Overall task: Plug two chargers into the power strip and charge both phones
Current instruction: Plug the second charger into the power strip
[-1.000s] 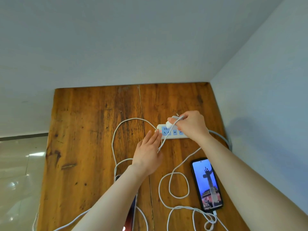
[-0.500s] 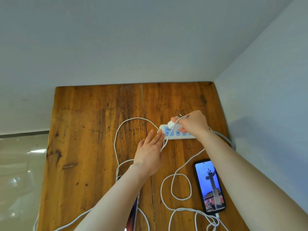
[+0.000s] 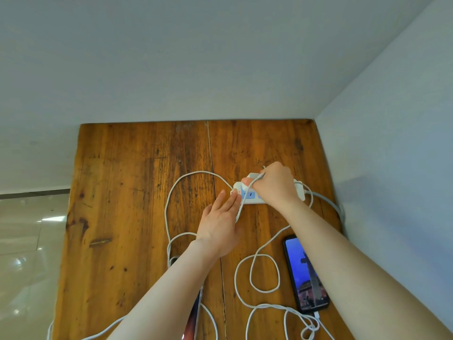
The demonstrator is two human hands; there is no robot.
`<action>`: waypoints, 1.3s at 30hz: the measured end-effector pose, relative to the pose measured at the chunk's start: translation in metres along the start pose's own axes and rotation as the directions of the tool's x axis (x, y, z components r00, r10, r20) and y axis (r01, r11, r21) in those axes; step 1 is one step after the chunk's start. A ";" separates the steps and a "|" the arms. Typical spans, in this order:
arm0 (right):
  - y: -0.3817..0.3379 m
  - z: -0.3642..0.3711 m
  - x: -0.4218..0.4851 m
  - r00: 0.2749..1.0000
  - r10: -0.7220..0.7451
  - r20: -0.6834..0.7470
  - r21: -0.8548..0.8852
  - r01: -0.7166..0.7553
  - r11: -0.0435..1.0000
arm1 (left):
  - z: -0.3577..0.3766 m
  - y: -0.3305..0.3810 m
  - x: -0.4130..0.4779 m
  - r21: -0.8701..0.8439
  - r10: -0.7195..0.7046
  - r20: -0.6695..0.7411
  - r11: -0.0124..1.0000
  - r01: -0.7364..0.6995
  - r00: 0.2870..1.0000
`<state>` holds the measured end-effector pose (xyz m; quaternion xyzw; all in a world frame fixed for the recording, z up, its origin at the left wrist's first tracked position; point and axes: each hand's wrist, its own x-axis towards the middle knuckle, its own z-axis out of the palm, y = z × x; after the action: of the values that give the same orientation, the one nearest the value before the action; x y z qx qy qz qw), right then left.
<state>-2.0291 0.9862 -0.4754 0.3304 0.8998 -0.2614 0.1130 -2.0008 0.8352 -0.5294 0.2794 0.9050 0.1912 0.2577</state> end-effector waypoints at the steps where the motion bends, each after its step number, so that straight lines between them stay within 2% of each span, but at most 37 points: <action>1: -0.001 0.003 -0.004 1.000 -0.007 -0.013 -0.019 0.006 1.000 | 0.001 0.000 0.000 0.001 0.001 0.001 1.000 -0.001 1.000; 9: -0.004 0.006 -0.019 0.999 -0.020 -0.041 -0.011 0.020 1.000 | 0.001 -0.001 0.001 0.006 0.005 0.009 1.000 -0.005 1.000; 14: -0.013 0.013 -0.025 0.998 -0.040 -0.041 -0.141 0.034 0.989 | -0.001 0.002 -0.002 -0.007 0.025 0.000 1.000 -0.025 1.000; 22: -0.014 0.020 -0.021 0.995 -0.048 -0.084 -0.172 0.033 0.985 | 0.001 -0.004 -0.001 -0.017 0.006 0.000 1.000 -0.006 1.000; 25: -0.008 0.025 -0.028 0.995 -0.053 -0.082 -0.124 0.043 0.991 | 0.000 -0.011 -0.016 -0.063 -0.025 -0.045 0.998 0.022 0.999; 28: 0.003 0.029 -0.043 0.997 -0.043 -0.067 -0.006 0.043 0.999 | -0.004 -0.022 -0.041 -0.113 -0.092 -0.118 0.990 0.079 0.989; 33: 0.016 0.043 -0.098 0.998 -0.014 -0.067 0.155 0.024 0.988 | -0.008 -0.035 -0.088 -0.142 -0.148 -0.162 0.982 0.125 0.976; 39: 0.031 0.076 -0.180 0.995 -0.067 0.069 0.165 0.055 0.985 | 0.008 -0.039 -0.165 -0.209 -0.282 -0.237 0.949 0.235 0.930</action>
<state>-1.8706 0.8690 -0.4835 0.3008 0.8804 -0.3495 0.1107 -1.8953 0.7070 -0.4955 0.1054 0.9395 0.2706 0.1817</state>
